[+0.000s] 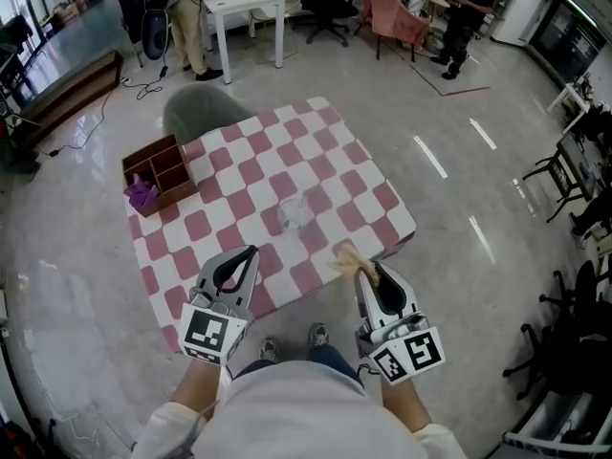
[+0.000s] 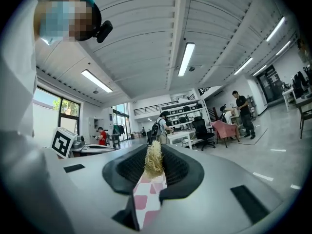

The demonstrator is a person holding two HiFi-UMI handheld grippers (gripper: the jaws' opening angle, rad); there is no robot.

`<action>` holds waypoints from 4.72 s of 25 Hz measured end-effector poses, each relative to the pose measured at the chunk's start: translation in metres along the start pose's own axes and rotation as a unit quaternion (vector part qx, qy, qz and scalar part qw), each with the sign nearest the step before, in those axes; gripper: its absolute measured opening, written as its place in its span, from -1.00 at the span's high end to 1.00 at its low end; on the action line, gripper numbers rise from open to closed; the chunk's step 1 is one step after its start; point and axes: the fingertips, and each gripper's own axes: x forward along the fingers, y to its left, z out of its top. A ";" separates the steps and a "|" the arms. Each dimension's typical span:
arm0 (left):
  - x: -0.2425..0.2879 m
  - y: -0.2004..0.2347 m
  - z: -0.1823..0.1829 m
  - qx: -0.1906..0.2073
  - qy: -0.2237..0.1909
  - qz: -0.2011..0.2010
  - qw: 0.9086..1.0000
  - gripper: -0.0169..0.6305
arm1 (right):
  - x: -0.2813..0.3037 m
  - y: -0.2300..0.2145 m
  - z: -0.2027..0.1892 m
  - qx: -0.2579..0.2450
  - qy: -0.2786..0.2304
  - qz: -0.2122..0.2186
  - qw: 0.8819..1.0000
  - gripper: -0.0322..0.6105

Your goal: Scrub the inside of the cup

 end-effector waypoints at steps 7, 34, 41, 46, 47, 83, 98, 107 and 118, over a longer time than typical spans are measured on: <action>0.025 -0.003 0.007 0.008 -0.002 0.064 0.998 0.84 | 0.026 -0.040 0.004 0.005 0.003 0.067 0.998 0.58; 0.097 0.032 0.007 -0.007 -0.010 0.047 0.999 0.84 | 0.121 -0.074 -0.012 0.037 0.020 0.124 0.991 0.58; 0.115 0.040 -0.016 0.011 -0.008 0.016 1.000 0.84 | 0.131 -0.070 -0.017 0.029 0.027 0.114 0.993 0.58; 0.127 0.037 -0.039 0.010 0.002 -0.005 1.000 0.84 | 0.133 -0.070 -0.022 0.029 0.036 0.111 0.993 0.58; 0.129 0.037 -0.047 0.010 0.008 -0.004 1.000 0.84 | 0.133 -0.069 -0.023 0.028 0.037 0.111 0.993 0.58; 0.182 -0.001 -0.185 -0.054 0.092 -0.087 0.991 -0.20 | 0.126 -0.078 -0.040 0.006 0.090 0.095 0.991 0.58; 0.207 -0.006 -0.187 -0.030 0.117 -0.105 0.987 -0.20 | 0.124 -0.086 -0.043 0.008 0.099 0.076 0.992 0.58; 0.209 -0.008 -0.187 -0.044 0.118 -0.124 0.984 -0.20 | 0.123 -0.083 -0.042 0.008 0.095 0.076 0.993 0.58; 0.204 -0.011 -0.187 -0.037 0.121 -0.141 0.982 -0.20 | 0.121 -0.074 -0.039 0.003 0.090 0.081 0.993 0.58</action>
